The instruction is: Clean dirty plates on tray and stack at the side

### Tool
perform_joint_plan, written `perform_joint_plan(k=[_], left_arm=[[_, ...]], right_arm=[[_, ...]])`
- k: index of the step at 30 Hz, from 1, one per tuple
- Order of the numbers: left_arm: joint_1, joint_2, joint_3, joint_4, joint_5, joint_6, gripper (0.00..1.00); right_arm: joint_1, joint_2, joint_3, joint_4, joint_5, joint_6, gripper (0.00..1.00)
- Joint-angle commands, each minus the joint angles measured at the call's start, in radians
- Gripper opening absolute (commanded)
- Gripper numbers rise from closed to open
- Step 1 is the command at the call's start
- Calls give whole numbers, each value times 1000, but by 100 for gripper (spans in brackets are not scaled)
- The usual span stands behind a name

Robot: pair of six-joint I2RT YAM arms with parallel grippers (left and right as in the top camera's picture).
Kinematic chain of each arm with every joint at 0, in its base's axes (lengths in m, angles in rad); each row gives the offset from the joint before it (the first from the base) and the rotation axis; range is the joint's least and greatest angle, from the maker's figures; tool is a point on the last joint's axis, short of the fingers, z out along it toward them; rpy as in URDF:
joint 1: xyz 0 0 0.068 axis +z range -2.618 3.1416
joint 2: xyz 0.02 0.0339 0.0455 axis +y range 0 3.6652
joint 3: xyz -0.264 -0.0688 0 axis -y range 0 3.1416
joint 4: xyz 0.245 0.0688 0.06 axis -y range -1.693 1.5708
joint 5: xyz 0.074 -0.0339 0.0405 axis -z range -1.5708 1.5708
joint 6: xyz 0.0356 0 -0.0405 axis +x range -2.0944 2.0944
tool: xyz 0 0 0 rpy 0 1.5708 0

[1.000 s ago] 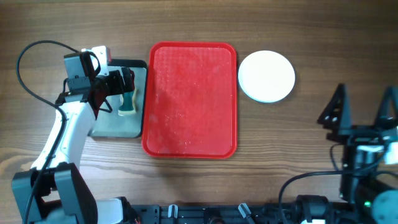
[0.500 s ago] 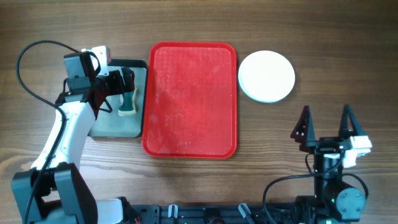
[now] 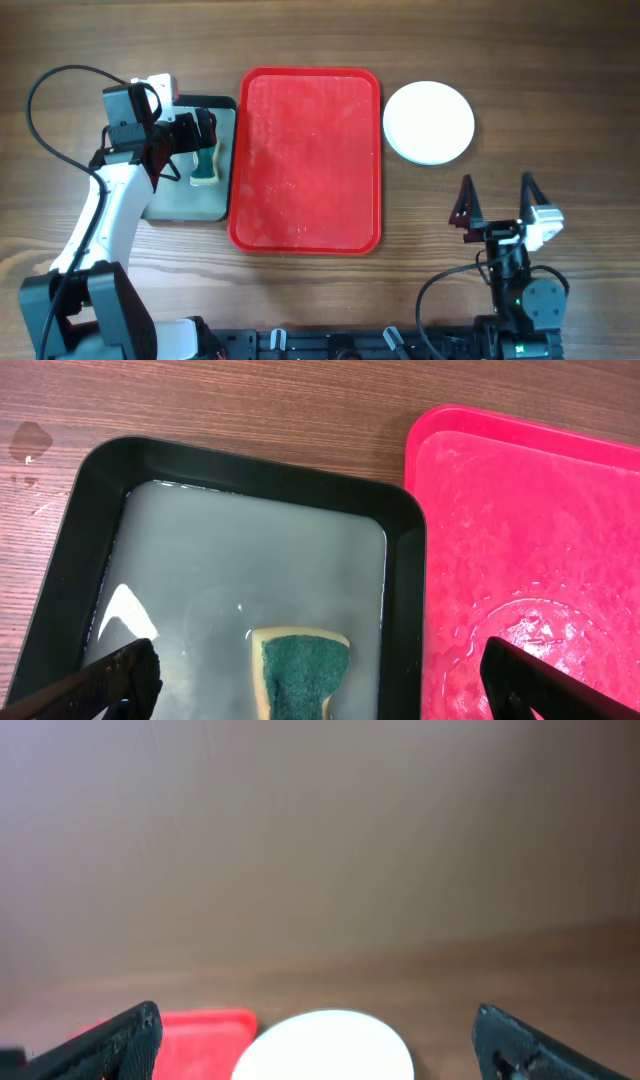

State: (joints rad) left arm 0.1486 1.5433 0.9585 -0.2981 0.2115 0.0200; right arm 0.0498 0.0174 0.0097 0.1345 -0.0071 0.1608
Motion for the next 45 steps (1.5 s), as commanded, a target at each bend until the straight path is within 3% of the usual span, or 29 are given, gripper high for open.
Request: perform_joint_plan(k=[1, 6, 45], left_arm=[[-6, -8, 10, 2, 16, -9, 100], [-6, -8, 10, 2, 16, -9, 100], [-6, -8, 10, 2, 16, -9, 100]], right_arm=[[20, -14, -5, -135, -14, -58, 100], [45, -15, -5, -133, -46, -189, 100], [45, -14, -5, -133, -46, -159, 100]])
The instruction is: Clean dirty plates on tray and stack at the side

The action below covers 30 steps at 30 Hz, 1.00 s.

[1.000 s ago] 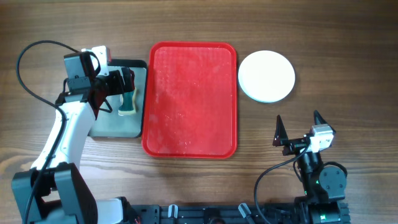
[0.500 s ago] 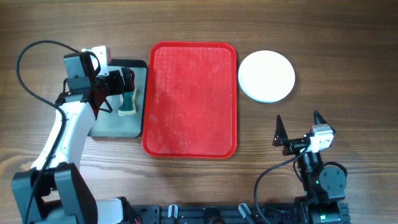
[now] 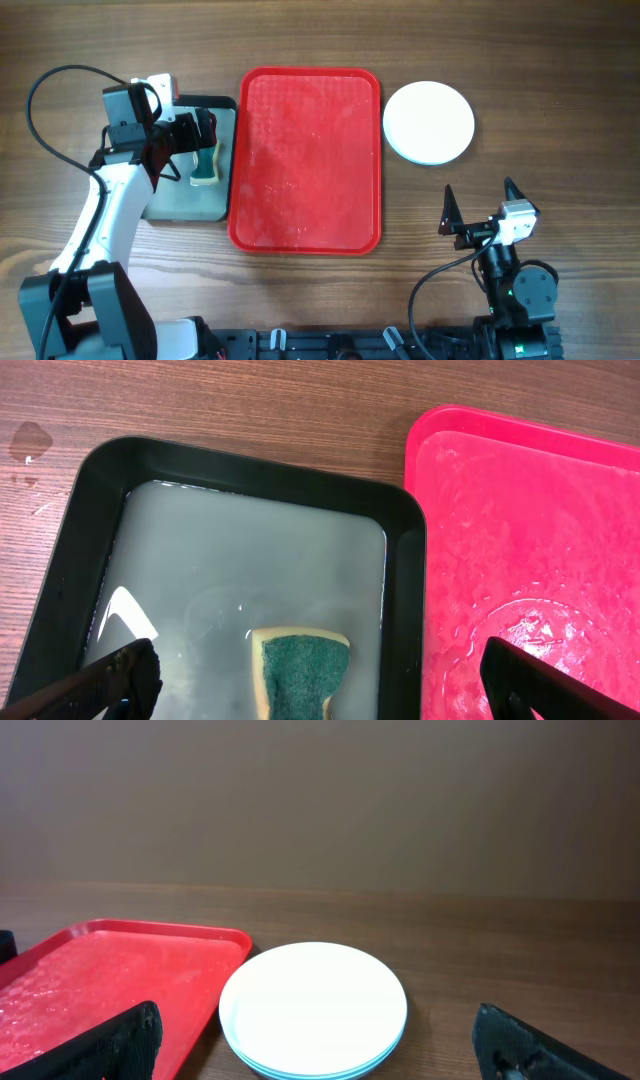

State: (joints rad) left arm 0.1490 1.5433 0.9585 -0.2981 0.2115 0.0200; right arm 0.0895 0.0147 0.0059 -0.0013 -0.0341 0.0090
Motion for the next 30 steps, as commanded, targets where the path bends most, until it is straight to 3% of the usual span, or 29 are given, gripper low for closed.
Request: perform_joint_plan(k=[1, 17, 30], left_arm=[[-6, -8, 10, 2, 16, -9, 100], [-10, -38, 10, -15, 16, -9, 100], [-10, -416, 10, -66, 16, -9, 100]], right_arm=[[5, -11, -1, 3, -19, -7, 100], [5, -11, -1, 3, -19, -7, 100], [5, -11, -1, 3, -19, -7, 100]])
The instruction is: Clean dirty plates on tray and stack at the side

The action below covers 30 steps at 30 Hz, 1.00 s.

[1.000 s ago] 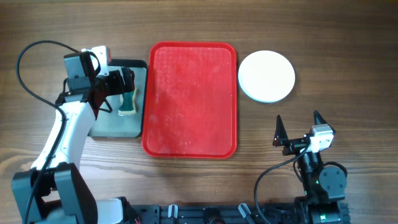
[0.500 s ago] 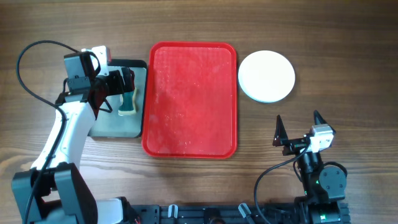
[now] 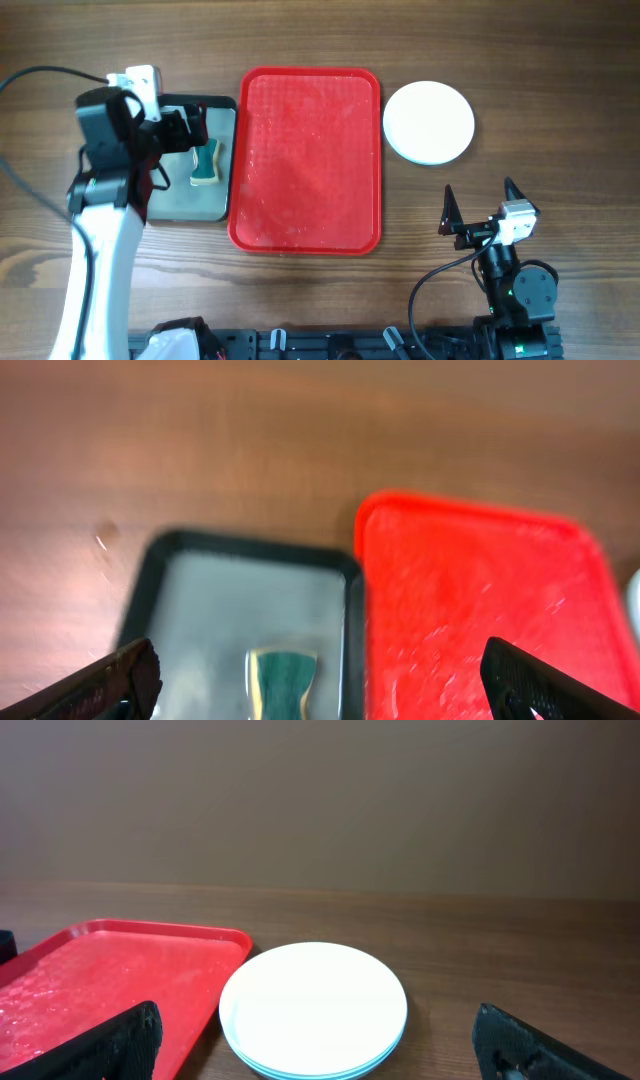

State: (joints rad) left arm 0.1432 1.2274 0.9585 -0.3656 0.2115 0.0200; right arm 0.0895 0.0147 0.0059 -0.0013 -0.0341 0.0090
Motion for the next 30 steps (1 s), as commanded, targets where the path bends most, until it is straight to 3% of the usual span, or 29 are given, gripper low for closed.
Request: perform_joint_plan(k=[1, 18, 22, 30], left_arm=[[-5, -122, 10, 2, 16, -9, 100], [-35, -547, 8, -4, 16, -2, 100], [-87, -641, 8, -91, -56, 2, 100], [-140, -819, 8, -303, -56, 2, 100]], right_arm=[[5, -11, -1, 3, -19, -7, 100], [5, -11, -1, 3, -19, -7, 100], [5, -11, -1, 3, -19, -7, 100], [5, -11, -1, 3, -19, -7, 100]])
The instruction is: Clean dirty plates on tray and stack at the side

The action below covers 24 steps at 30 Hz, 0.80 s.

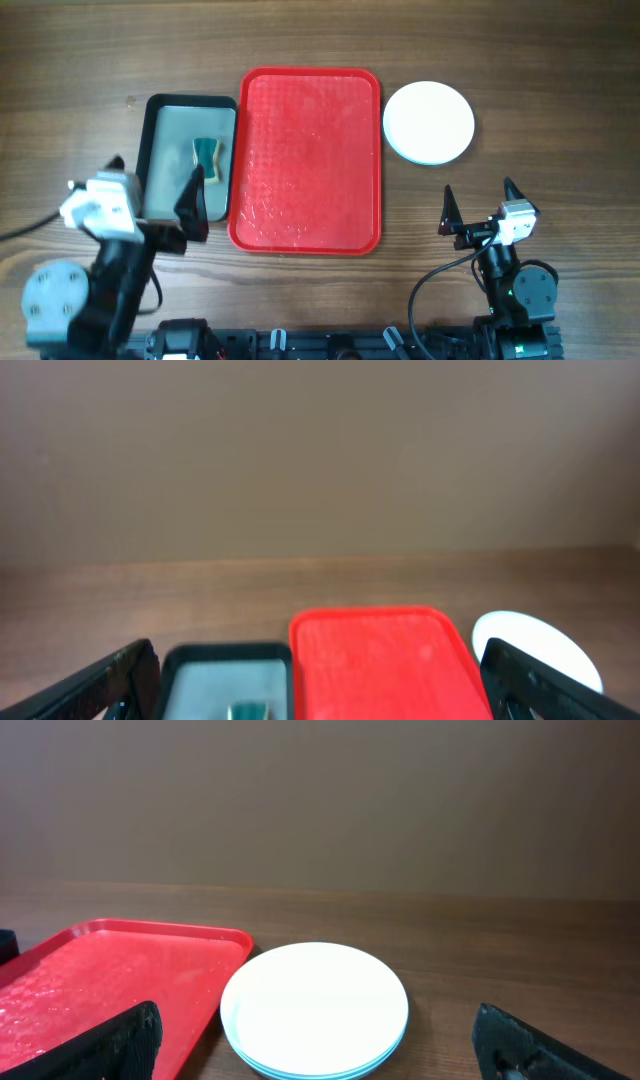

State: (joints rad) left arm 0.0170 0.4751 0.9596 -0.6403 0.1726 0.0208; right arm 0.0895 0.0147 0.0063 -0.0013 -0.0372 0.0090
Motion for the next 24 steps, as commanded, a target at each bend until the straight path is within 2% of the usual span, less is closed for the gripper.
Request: perform_joint_plan(k=[1, 9, 21, 24], left_arm=[[-13, -95, 7, -44, -17, 0, 100], [-13, -264, -25, -90, -16, 0, 100], [-13, -471, -256, -31, -17, 0, 100], [-13, -472, -299, -22, -17, 0, 100]], right_arm=[[5, -11, -2, 3, -16, -7, 100], [5, -11, -2, 3, -16, -7, 100], [5, -11, -2, 3, -16, -7, 100], [5, -11, -2, 3, -16, -6, 100]])
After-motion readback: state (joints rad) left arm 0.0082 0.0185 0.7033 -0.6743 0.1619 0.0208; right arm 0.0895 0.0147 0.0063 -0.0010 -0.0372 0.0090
